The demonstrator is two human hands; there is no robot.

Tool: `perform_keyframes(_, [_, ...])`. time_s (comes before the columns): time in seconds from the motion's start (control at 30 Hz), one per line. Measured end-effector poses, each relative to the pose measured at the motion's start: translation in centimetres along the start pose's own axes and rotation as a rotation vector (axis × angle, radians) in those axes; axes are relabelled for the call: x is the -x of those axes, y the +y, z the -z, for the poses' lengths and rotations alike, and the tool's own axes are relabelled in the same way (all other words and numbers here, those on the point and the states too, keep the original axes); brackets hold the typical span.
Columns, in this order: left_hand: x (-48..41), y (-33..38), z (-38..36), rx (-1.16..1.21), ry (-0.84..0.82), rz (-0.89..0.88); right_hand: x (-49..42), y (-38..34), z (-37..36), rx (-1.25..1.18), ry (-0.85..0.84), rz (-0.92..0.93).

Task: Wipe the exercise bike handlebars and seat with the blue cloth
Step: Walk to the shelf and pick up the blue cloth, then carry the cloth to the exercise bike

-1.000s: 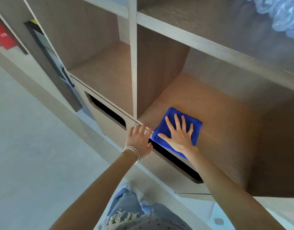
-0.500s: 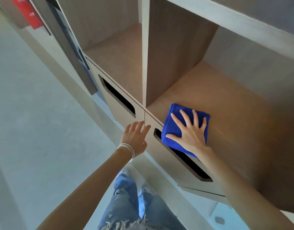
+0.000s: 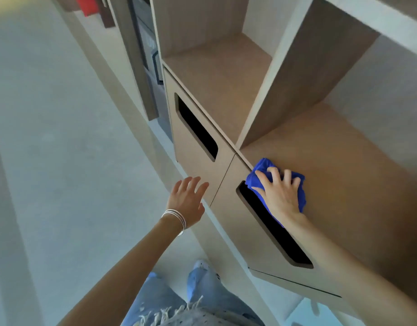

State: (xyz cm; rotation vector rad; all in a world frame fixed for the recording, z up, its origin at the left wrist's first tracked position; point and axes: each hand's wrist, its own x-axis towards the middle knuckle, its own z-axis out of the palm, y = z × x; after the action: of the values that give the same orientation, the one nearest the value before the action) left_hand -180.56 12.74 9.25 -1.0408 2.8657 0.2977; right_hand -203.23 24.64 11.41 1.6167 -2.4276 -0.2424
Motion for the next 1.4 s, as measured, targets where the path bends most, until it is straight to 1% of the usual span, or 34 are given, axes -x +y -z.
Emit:
perform_keyframes(0.07, [1.9,-2.5,-0.5,0.009,-0.008,0.050,-1.0,-2.4,1.0,-0.006,-0.003,0.117])
perform_keyframes(0.13, [4.4,-5.5,-1.0,0.000,-0.036,0.115,-2.0,-6.4,2.2,-0.050,-0.018,0.238])
perform_keyframes(0.2, [7.4,-8.9,-1.4,0.001,-0.067,0.200,-2.7,-11.7,3.5,-0.097,-0.046,0.340])
perform_keyframes(0.3, [12.8,-14.1,-1.4,0.052,-0.062,0.350,-2.9,-20.2,5.4,-0.133,-0.101,0.495])
perform_keyframes(0.43, [20.9,-21.2,-1.8,0.059,-0.062,0.564,-2.6,-31.1,7.3,-0.111,-0.151,0.699])
perform_keyframes(0.53, [26.6,-25.9,-2.3,0.082,-0.063,0.692,-2.3,-38.8,8.5,-0.116,-0.217,0.839])
perform_keyframes(0.7, [34.9,-31.3,-3.2,0.105,-0.087,0.850,-0.7,-49.8,9.7,-0.122,-0.182,0.989])
perform_keyframes(0.97, [44.0,-35.7,-3.5,0.179,-0.040,1.114,1.1,-62.8,12.8,-0.088,-0.164,1.216])
perform_keyframes(1.2, [49.1,-38.8,-5.0,0.265,-0.037,1.324,2.1,-72.6,14.7,-0.002,-0.115,1.459])
perform_keyframes(1.4, [51.0,-46.0,-4.5,0.289,-0.007,1.451,0.2,-82.5,16.8,0.039,-0.053,1.576])
